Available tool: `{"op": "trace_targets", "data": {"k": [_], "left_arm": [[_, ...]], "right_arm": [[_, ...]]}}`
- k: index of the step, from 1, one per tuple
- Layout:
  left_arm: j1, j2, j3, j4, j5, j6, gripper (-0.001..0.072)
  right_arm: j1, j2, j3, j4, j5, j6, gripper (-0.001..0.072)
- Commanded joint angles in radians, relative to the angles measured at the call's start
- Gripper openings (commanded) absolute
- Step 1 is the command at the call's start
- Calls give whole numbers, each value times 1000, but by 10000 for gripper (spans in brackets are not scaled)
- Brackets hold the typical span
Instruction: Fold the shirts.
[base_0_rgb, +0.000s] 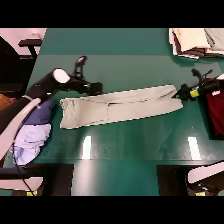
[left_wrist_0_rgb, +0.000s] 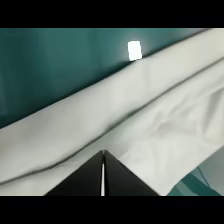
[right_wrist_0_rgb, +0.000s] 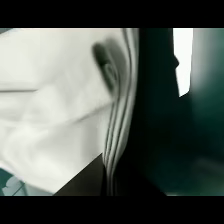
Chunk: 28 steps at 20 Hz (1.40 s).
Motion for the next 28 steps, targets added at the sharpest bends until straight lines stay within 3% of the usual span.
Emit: {"op": "trace_targets", "data": {"k": [1, 4, 8, 14, 18, 23, 28], "left_arm": [[-114, -135, 134, -3, 13, -18, 23], [-181, -262, 253, -14, -6, -32, 23], [-227, -375, 359, -22, -49, -35, 23], [-235, -417, 368, 3, -87, -60, 24], [-200, -408, 397, 2, -135, -76, 24], [-55, -209, 452, 169, -248, -74, 24], [190, 116, 460, 317, -323, -55, 25]], "right_arm": [[36, 91, 96, 49, 74, -7, 16], [71, 210, 149, 159, 84, 44, 16], [177, 323, 182, 174, 79, 79, 16], [324, 412, 182, 185, 24, 108, 16], [376, 419, 182, 346, -15, 104, 16], [514, 418, 182, 356, -77, 93, 16], [818, 346, 182, 355, -281, 41, 17]]}}
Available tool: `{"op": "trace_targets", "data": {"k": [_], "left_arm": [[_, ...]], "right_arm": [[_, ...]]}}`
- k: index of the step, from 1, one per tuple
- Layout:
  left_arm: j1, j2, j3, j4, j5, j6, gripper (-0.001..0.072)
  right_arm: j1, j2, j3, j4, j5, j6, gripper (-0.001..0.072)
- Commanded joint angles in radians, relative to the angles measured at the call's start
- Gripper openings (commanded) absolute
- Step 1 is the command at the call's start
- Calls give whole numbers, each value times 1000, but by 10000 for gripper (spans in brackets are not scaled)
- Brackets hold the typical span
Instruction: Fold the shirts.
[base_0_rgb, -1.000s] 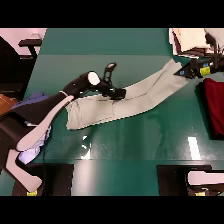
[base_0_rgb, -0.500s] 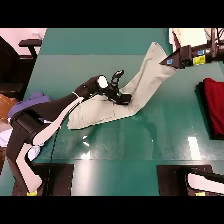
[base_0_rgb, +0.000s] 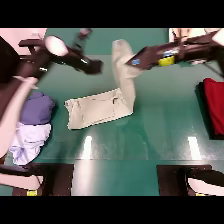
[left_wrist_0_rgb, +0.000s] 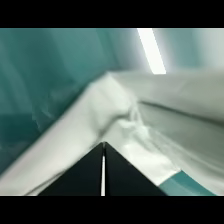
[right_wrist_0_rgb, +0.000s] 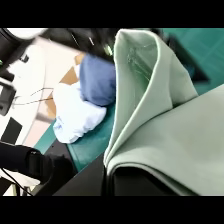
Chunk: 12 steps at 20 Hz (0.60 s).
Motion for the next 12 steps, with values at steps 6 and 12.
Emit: {"op": "trace_targets", "data": {"k": [6, 12], "left_arm": [[293, 378, 6, 171, -54, 10, 25], [304, 393, 6, 177, -131, 10, 25]], "right_arm": [[434, -260, 1, 18, -254, -72, 606], [252, -235, -21, -220, -41, -45, 591]]}}
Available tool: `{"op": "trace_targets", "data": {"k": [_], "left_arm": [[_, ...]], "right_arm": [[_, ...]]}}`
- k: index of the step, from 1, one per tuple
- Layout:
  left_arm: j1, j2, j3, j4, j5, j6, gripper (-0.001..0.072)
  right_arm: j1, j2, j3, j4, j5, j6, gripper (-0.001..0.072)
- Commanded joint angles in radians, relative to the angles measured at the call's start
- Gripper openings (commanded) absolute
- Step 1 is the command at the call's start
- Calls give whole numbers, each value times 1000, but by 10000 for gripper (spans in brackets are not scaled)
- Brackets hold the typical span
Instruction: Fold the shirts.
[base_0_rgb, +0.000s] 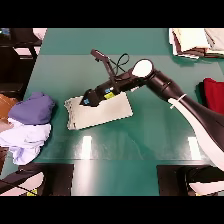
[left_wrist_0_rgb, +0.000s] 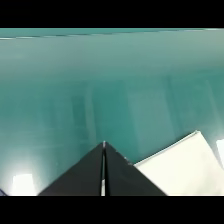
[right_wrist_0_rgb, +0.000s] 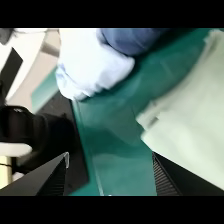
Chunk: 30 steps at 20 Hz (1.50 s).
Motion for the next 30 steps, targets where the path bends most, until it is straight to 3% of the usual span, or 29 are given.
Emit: {"op": "trace_targets", "data": {"k": [1, 5, 9, 16, 20, 21, 22, 23, 27, 30], "left_arm": [[13, 16, 0, 11, -42, 0, 25], [8, 15, -3, -2, -52, 0, 25], [8, 4, -3, -39, -49, 1, 25], [8, -18, -5, -40, -46, 8, 25], [8, -18, -5, -43, -45, 8, 25], [8, -18, -5, -47, -45, 8, 25], [8, -18, -5, -56, -46, 8, 24], [8, -18, -5, -67, -47, 8, 24], [-92, -18, -5, -55, -45, 34, 23], [-196, -18, -5, -54, -42, 34, 24]], "right_arm": [[-133, 32, -53, -174, 85, 30, 592], [-393, 94, -257, -240, 70, 101, 592], [-556, 16, -366, -115, 69, 100, 592], [-427, -161, -360, 101, 3, 64, 577], [-315, -273, -205, 110, 4, 55, 549], [-292, -299, -166, 109, 5, 55, 438], [-272, -319, -128, 106, 5, 55, 211], [-261, -333, -96, 103, 3, 55, 40], [-310, -288, 8, 35, -1, 59, 17], [-463, -161, 19, -76, -33, 120, 17]]}}
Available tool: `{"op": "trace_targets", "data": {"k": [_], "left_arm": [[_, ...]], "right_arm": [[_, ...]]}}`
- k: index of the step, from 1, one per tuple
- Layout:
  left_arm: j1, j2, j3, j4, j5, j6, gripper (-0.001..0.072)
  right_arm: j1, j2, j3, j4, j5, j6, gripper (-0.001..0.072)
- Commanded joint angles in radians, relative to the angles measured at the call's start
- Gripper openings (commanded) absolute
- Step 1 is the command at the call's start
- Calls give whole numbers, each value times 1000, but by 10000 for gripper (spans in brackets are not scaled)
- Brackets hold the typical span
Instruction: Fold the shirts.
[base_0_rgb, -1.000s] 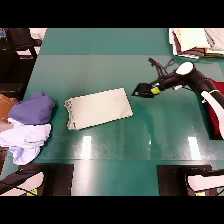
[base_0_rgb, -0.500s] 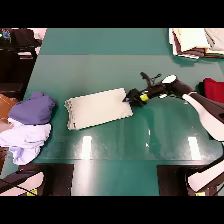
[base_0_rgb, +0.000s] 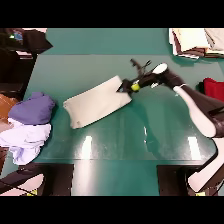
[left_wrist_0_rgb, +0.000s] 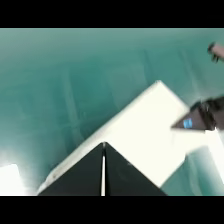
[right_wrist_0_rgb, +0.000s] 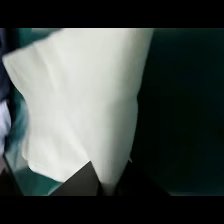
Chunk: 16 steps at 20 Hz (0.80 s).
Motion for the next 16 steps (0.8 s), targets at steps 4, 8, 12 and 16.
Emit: {"op": "trace_targets", "data": {"k": [4, 8, 12, 16], "left_arm": [[-174, 0, 0, 5, 3, 6, 24], [-219, 0, 0, -3, 29, 5, 24], [-222, 0, 0, -25, 48, -3, 24], [-222, -1, 0, -31, 55, -5, 25]], "right_arm": [[-395, 256, 32, -319, -1, 173, 17], [-710, 368, 32, -382, 30, 203, 17], [-935, 392, 32, -380, 29, 202, 17], [-1023, 388, 33, -377, -67, 198, 17]]}}
